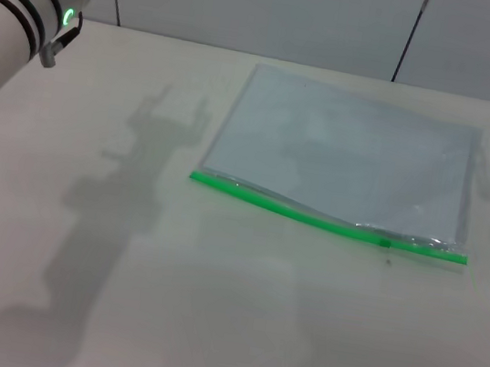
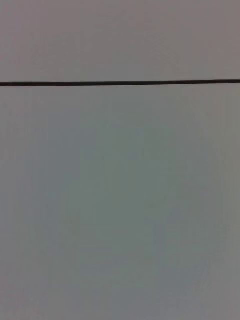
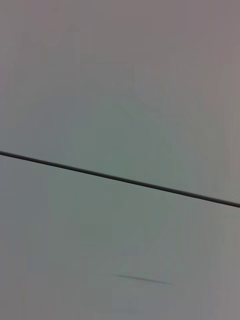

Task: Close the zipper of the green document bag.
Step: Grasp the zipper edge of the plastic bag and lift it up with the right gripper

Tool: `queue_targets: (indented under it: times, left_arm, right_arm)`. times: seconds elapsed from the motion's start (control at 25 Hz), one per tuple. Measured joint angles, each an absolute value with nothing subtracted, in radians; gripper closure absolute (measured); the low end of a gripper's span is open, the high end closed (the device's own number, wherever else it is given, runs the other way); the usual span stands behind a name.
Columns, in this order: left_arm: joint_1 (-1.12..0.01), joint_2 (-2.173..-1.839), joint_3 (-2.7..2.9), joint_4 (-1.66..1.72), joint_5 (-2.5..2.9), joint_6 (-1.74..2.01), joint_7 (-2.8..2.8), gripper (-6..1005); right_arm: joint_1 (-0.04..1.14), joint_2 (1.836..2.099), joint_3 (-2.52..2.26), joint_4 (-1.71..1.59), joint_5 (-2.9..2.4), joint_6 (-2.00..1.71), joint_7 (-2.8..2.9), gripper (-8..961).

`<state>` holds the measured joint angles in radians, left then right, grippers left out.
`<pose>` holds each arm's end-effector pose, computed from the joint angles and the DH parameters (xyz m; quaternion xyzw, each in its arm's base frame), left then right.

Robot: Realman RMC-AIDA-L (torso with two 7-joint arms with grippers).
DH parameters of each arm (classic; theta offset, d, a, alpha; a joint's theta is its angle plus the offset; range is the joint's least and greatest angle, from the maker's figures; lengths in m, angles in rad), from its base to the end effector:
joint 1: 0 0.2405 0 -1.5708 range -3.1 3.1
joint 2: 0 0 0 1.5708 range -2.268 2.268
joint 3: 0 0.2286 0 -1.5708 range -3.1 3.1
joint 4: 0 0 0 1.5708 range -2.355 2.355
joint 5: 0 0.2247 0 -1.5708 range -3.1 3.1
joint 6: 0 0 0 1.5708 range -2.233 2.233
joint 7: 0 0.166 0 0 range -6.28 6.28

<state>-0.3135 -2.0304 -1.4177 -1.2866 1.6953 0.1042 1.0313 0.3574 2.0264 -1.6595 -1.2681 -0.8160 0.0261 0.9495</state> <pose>-0.1543 0.4421 0.0555 -0.7105 -0.2721 -0.2854 0.5828 0.1506 0.4521 0.0607 -0.7541 0.1728 0.1995 0.6014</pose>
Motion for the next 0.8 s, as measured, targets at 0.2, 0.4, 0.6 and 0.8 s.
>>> queue_targets:
  times: [0.2, 0.4, 0.6, 0.8]
  left_arm:
    - [-0.314, -2.031, -1.419, -1.285, 1.695, 0.104, 1.030, 395]
    - [-0.315, -2.031, -1.419, -1.284, 1.695, 0.104, 1.028, 395]
    - [-0.315, -2.031, -1.420, -1.284, 1.695, 0.104, 1.027, 395]
    - [-0.313, -2.031, -1.423, -1.283, 1.695, 0.104, 1.026, 396]
  right_arm:
    - [0.360, 2.026, -1.660, -1.264, -0.816, 0.026, 0.950, 395]
    - [0.360, 2.026, -1.660, -1.264, -0.816, 0.026, 0.950, 396]
    - [0.360, 2.026, -1.660, -1.264, -0.816, 0.026, 0.949, 397]
    - [0.360, 2.026, -1.675, -1.271, -0.816, 0.026, 0.950, 397]
